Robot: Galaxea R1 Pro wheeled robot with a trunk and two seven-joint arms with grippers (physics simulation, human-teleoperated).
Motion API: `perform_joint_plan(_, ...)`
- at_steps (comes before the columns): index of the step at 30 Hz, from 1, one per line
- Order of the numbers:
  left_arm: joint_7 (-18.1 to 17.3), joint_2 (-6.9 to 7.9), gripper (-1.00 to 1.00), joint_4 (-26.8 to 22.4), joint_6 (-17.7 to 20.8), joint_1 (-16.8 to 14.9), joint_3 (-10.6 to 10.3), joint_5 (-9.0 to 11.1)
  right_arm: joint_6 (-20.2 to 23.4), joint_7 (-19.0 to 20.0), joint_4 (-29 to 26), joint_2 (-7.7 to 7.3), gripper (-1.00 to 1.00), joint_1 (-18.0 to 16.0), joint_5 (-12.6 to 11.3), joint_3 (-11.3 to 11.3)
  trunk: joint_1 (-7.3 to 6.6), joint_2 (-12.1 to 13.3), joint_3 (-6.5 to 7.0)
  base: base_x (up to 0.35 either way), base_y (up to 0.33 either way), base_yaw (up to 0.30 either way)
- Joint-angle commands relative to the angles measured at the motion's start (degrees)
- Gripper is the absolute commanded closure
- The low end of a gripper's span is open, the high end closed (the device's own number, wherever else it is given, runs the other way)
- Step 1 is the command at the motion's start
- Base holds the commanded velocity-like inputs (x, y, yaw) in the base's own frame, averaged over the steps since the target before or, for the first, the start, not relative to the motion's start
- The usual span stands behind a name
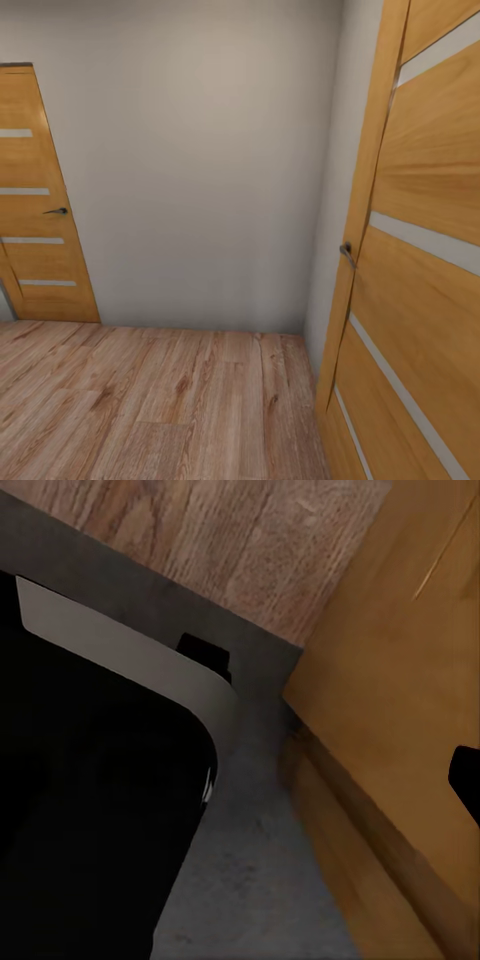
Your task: Move the two storage containers from the living room to the garage. In the garage, place one container on the floor and stack the other container on top of it (either order is fine).
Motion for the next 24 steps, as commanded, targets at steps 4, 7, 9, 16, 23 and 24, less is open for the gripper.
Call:
perform_joint_plan(4,0.04,-0.01,-1.00,-0.02,-0.11,-0.01,0.02,0.30,-0.37,0.13,0.18,0.04,-1.00,-0.07,-0.16,0.39,0.00,-0.03,-0.06,0.000,0.000,0.018)
perform_joint_plan(7,0.04,-0.01,-1.00,-0.02,-0.11,-0.01,0.02,0.30,-0.37,0.16,0.18,0.07,-1.00,-0.07,0.03,0.42,0.00,-0.03,-0.06,0.000,0.000,0.003)
perform_joint_plan(9,0.04,-0.01,-1.00,-0.02,-0.10,-0.01,0.02,0.32,-0.37,0.16,0.18,0.07,-1.00,-0.07,0.09,0.42,0.00,-0.03,-0.06,0.020,0.000,0.001)
perform_joint_plan(16,0.03,0.07,-1.00,0.00,-0.11,-0.01,-0.05,0.37,-0.37,-0.06,0.18,0.08,-1.00,-0.07,0.28,0.60,0.00,-0.03,-0.06,0.234,0.000,0.000)
perform_joint_plan(23,-0.01,0.09,-1.00,-0.02,-0.11,-0.01,-0.05,0.38,-0.37,-0.10,0.18,0.08,-1.00,-0.07,0.34,0.69,0.00,-0.03,-0.06,0.318,0.000,0.000)
perform_joint_plan(24,0.01,0.08,-1.00,-0.02,-0.11,-0.01,-0.06,0.38,-0.37,-0.10,0.18,0.08,-1.00,-0.07,0.35,0.69,0.00,-0.03,-0.06,0.320,0.000,0.000)
